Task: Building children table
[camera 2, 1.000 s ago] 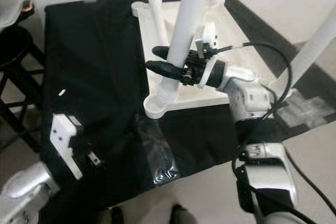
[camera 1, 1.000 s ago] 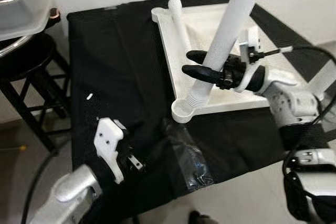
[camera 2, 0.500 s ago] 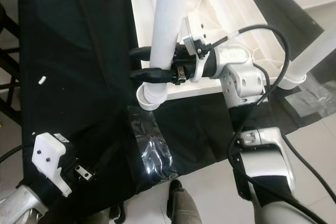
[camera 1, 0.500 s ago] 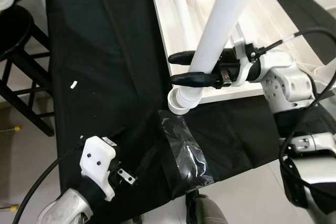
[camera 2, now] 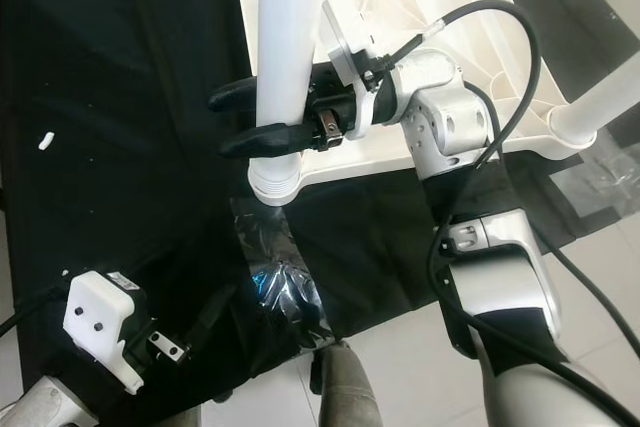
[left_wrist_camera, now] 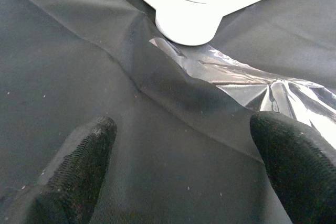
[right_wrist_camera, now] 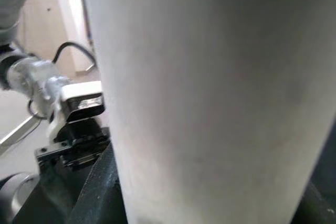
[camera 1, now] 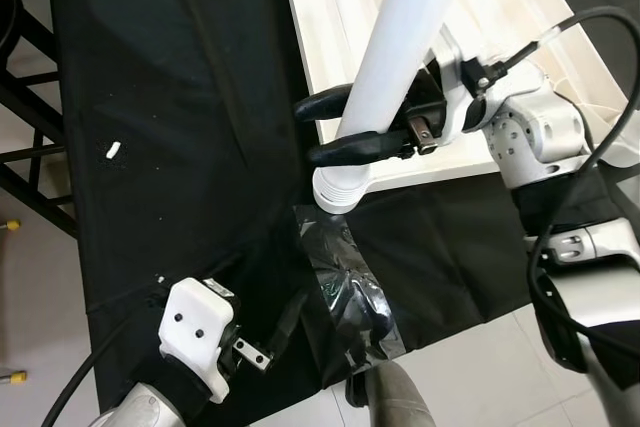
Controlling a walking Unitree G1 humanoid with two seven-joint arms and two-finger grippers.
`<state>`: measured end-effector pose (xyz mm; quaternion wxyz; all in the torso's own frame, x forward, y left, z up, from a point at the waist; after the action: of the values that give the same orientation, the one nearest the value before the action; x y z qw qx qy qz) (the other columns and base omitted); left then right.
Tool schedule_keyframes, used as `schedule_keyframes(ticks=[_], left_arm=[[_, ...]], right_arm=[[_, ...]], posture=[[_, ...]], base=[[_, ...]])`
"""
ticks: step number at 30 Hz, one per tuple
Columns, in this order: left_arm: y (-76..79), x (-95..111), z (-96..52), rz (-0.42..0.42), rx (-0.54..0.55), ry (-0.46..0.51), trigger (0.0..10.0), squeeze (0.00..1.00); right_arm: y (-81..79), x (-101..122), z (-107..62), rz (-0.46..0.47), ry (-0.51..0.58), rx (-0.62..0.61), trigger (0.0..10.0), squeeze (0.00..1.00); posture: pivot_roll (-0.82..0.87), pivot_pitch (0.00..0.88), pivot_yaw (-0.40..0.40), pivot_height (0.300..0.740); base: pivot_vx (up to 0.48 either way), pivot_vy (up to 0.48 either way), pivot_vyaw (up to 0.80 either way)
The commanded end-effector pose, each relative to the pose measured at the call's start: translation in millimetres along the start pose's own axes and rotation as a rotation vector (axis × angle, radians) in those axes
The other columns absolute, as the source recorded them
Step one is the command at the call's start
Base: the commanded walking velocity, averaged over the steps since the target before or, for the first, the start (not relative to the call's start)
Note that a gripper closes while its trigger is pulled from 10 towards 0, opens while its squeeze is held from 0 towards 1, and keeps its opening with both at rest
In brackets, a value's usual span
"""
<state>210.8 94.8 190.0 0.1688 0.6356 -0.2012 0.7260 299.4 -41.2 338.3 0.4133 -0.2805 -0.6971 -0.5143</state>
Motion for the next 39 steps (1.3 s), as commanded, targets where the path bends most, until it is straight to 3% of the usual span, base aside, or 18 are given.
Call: schedule_keyframes(ticks=[1, 10, 15, 39], left_arm=[[4.5, -2, -3.4, -0.006, -0.002, -0.012, 10.0, 0.00], [4.5, -1, -1.7, 0.001, 0.009, -0.005, 10.0, 0.00], [4.4, 0, 2.0, 0.005, 0.018, 0.006, 10.0, 0.00], [3.9, 2, 3.2, 0.006, 0.030, 0.015, 10.0, 0.00]], right_arm=[[-12.2, -19, 7.0, 0.064, -0.050, 0.068, 10.0, 0.00], [-12.2, -26, 12.9, 0.022, -0.141, 0.126, 10.0, 0.00], [-2.6, -27, 15.1, 0.013, -0.167, 0.127, 10.0, 0.00], [31.4, -26, 9.7, 0.091, -0.080, -0.024, 10.0, 0.00]], posture=[[0.02, 0.518, -0.048, 0.740], [0.00, 0.519, -0.050, 0.740], [0.00, 0.521, -0.060, 0.740], [-0.01, 0.532, -0.062, 0.740]], base=[[0.000, 0.000, 0.00], [0.000, 0.000, 0.00], [0.000, 0.000, 0.00], [0.000, 0.000, 0.00]])
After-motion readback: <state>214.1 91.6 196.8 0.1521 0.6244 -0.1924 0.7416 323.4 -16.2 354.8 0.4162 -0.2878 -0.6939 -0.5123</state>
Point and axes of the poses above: a point about 5 cm out from each wrist's last joint towards the gripper, its own z axis pointing out of the wrist towards the gripper, its own x axis along the axis of the wrist's last joint, y = z × x, the point moved 6 cm from there along z, pointing out of the wrist towards the gripper, and after that the axes turned 3 degrees about -z, right-handed, at the moved point
